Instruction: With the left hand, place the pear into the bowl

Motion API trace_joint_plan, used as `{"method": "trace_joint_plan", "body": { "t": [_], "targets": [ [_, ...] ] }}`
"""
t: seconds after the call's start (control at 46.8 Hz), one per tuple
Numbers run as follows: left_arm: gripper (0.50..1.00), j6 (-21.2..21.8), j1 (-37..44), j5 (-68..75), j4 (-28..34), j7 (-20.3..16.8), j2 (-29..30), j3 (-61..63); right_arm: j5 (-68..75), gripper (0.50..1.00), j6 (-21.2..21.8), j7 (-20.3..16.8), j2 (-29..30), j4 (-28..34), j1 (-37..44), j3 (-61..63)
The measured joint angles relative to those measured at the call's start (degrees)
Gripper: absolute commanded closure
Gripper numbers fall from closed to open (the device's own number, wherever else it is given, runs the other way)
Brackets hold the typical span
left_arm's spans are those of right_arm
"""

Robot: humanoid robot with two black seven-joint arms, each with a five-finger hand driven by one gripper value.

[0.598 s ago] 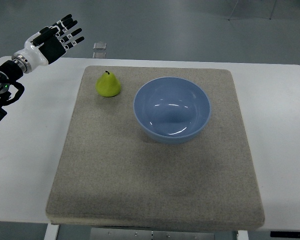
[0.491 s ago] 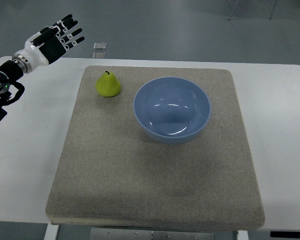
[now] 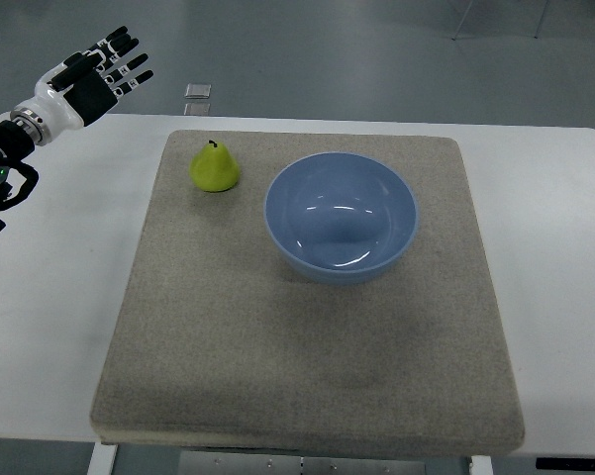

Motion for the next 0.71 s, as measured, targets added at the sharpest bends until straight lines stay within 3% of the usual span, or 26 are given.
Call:
{"method": "trace_joint_plan", "body": {
  "t": [0.363,0.705],
  "targets": [
    [0.506,0.00,-1.31,7.17,-0.53,-0.20,0.23,1.65,0.00,0.576,0.00,0.01,0.00,0.00,-0.02,0.00],
    [0.506,0.00,-4.73,33.15,-3.12,-3.04,3.49,1.74,0.00,0.574,0.00,0.00,0.00,0.00,-0.01,0.00]
  ]
}}
